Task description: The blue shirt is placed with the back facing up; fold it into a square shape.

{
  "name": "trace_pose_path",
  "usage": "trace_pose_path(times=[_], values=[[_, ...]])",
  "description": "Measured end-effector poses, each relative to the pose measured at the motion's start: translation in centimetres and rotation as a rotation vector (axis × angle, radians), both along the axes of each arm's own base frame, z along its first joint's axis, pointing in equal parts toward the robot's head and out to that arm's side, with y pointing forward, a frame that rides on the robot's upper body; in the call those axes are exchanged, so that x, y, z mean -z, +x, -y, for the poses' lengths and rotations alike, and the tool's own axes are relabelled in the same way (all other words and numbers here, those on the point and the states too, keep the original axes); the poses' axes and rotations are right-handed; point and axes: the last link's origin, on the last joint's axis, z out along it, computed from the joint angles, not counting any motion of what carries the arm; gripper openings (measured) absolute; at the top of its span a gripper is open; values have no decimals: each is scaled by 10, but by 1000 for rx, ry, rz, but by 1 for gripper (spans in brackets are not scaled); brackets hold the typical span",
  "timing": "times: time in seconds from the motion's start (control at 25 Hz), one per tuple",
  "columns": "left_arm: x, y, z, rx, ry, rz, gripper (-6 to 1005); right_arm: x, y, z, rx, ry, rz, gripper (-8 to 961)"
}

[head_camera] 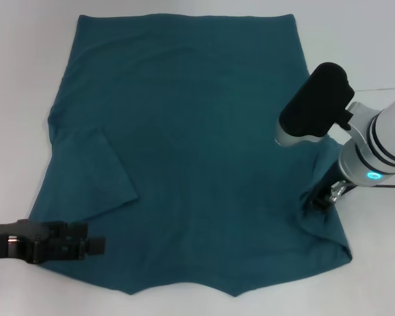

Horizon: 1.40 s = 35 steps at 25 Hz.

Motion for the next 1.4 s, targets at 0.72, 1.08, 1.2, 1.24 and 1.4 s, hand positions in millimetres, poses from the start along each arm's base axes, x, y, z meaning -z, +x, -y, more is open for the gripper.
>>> trace_pose_path(times=[0.72,1.08,1.2,1.24,1.4], values=[[2,-4,4,1,6,-2,848,-39,16,-16,152,177,-304,386],[2,-2,2,8,8,-4,847,-45,55,-34,216,371,-300,862],[1,-2,1,11,7,-7,848,-43,63,-39,230,413,-308,884],[1,-2,1,11,7,-8,848,-43,66,-40,233,425,-308,892],[1,-2,1,9,8,-11,848,-39,76,-43,241,450,-312,898]])
